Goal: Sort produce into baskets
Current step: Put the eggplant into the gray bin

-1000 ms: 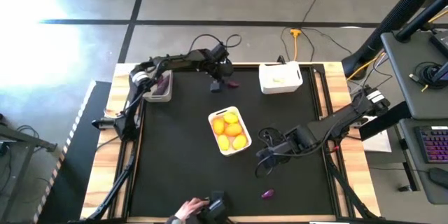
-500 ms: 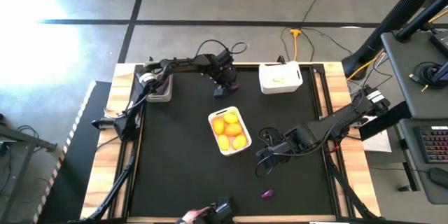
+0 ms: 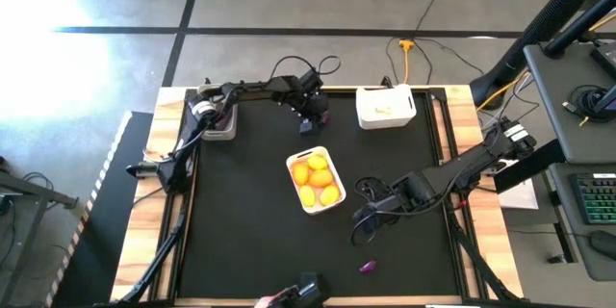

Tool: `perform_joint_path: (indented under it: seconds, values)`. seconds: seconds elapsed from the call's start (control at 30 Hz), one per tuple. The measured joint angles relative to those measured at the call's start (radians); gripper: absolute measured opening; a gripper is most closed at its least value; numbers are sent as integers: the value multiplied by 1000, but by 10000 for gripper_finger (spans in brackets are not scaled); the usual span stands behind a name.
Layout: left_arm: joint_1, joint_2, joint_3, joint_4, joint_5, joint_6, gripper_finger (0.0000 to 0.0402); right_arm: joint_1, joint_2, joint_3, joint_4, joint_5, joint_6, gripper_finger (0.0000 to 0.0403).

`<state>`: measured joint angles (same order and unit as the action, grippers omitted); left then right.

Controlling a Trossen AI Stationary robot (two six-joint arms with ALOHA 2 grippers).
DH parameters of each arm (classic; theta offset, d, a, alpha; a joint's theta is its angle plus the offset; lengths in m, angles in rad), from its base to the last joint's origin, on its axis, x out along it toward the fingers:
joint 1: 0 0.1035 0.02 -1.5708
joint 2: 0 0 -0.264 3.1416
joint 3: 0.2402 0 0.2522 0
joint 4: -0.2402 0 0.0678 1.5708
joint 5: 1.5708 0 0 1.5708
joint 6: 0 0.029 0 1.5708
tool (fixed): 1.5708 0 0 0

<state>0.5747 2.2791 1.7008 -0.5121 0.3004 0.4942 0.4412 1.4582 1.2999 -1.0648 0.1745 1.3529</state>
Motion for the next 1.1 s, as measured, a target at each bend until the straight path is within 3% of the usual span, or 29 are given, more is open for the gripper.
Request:
perform_joint_path:
  seconds: [0.17,0.57,0.73,1.1]
  values:
    - [-2,0,0,0,-1,-31,166,0,0,0,0,1,24,169]
    - [-5,-13,0,-21,-2,-337,239,0,0,0,1,11,44,169]
    - [-21,-15,0,-15,-9,-412,252,0,0,0,1,33,43,169]
    - [-72,-15,1,98,-205,-550,253,0,0,0,2,62,45,169]
